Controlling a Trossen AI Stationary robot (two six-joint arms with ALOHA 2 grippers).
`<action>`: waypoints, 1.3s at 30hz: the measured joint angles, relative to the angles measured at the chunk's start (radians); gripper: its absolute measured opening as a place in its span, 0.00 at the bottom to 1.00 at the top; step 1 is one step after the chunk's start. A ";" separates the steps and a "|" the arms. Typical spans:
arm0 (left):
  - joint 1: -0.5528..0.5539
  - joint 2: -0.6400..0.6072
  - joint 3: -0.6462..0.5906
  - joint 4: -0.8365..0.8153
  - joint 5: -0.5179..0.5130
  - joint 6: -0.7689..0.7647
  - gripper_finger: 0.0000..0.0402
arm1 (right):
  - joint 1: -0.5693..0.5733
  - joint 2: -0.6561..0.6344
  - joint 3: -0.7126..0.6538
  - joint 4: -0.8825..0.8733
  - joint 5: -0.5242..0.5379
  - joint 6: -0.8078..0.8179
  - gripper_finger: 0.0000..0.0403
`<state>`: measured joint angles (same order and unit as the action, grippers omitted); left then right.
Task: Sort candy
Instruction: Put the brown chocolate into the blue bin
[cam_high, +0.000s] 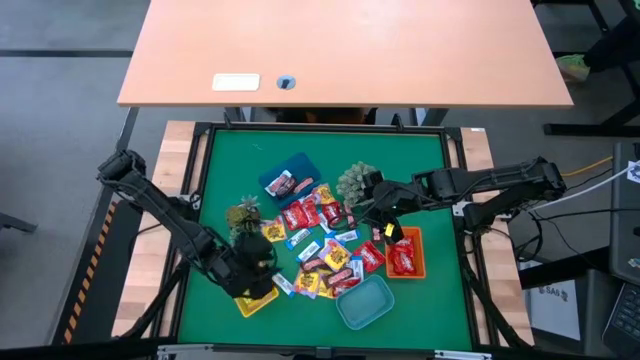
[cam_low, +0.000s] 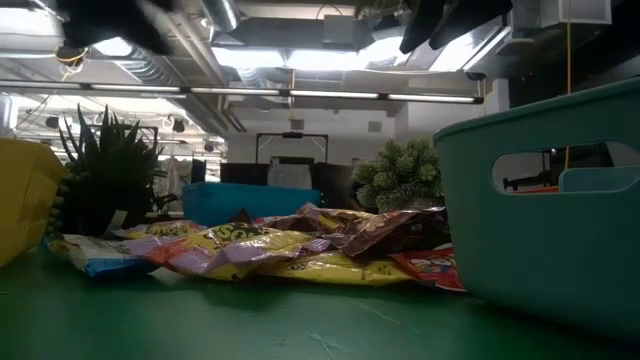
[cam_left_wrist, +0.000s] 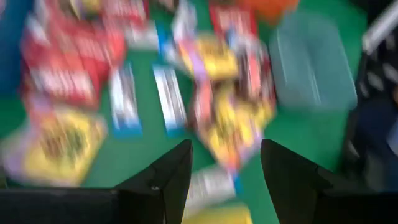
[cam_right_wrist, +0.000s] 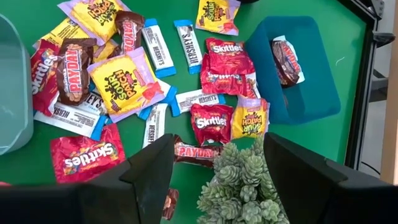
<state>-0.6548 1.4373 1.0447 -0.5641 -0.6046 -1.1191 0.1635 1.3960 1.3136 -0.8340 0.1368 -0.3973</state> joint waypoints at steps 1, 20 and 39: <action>0.012 0.012 0.000 0.034 -0.038 0.033 0.44 | 0.000 0.000 0.000 0.001 0.000 0.000 0.62; 0.192 0.287 0.000 0.333 0.023 0.189 0.44 | 0.000 0.000 0.000 0.001 -0.001 0.000 0.62; 0.209 0.410 0.000 0.426 0.050 0.216 0.44 | 0.000 0.000 0.000 0.002 -0.001 0.000 0.62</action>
<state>-0.4454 1.8477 1.0447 -0.1379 -0.5544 -0.9031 0.1634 1.3960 1.3136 -0.8322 0.1360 -0.3973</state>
